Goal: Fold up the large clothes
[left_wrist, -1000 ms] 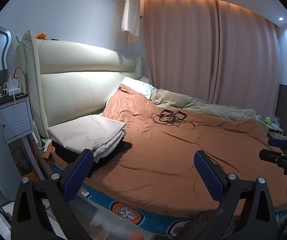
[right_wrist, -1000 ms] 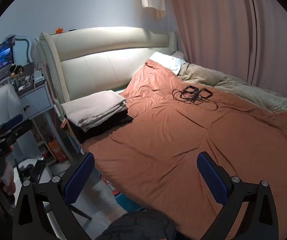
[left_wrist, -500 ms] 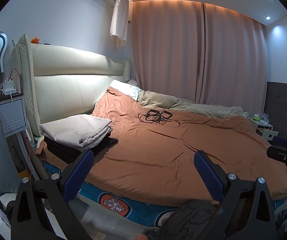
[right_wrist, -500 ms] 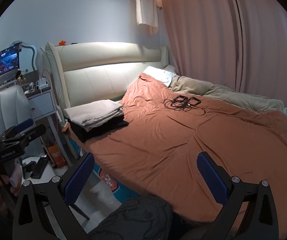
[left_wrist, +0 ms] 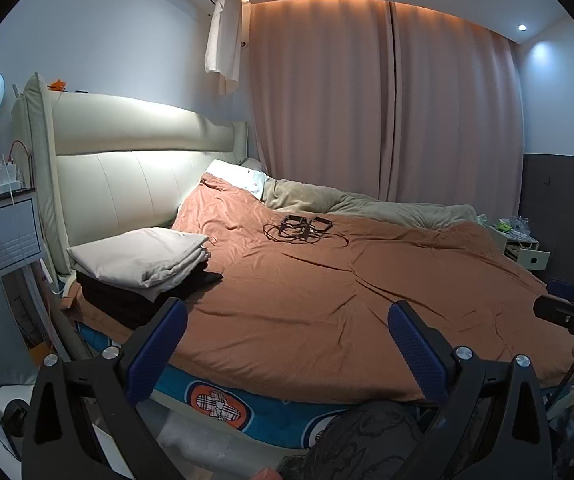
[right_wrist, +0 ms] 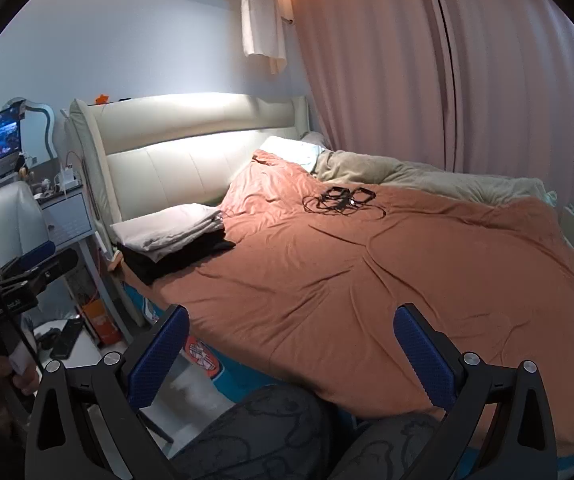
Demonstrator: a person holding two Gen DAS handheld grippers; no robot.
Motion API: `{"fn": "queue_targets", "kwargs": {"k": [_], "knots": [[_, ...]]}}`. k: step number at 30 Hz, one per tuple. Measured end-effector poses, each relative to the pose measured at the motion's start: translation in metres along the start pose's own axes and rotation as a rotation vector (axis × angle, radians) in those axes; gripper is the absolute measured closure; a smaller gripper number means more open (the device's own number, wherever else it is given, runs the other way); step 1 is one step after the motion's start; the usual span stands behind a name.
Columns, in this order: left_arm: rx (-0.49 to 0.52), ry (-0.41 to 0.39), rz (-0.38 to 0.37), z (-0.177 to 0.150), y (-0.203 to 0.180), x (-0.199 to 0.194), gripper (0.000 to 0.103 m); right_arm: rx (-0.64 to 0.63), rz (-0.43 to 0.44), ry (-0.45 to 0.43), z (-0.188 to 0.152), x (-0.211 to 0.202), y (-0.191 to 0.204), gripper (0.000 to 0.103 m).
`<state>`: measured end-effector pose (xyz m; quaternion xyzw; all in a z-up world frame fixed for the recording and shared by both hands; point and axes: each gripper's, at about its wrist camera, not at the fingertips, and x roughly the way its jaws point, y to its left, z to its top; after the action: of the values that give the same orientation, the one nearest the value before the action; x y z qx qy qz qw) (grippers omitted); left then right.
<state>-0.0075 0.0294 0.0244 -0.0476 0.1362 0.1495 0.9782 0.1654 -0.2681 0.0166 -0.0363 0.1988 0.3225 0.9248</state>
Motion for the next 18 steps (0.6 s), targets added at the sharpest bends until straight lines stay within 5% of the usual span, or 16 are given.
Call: {"fn": "queue_targets", "kwargs": {"k": [18], "knots": [[-0.011, 0.034, -0.004, -0.008, -0.008, 0.003, 0.0, 0.039, -0.005, 0.043, -0.018, 0.009, -0.007, 0.0]]}}
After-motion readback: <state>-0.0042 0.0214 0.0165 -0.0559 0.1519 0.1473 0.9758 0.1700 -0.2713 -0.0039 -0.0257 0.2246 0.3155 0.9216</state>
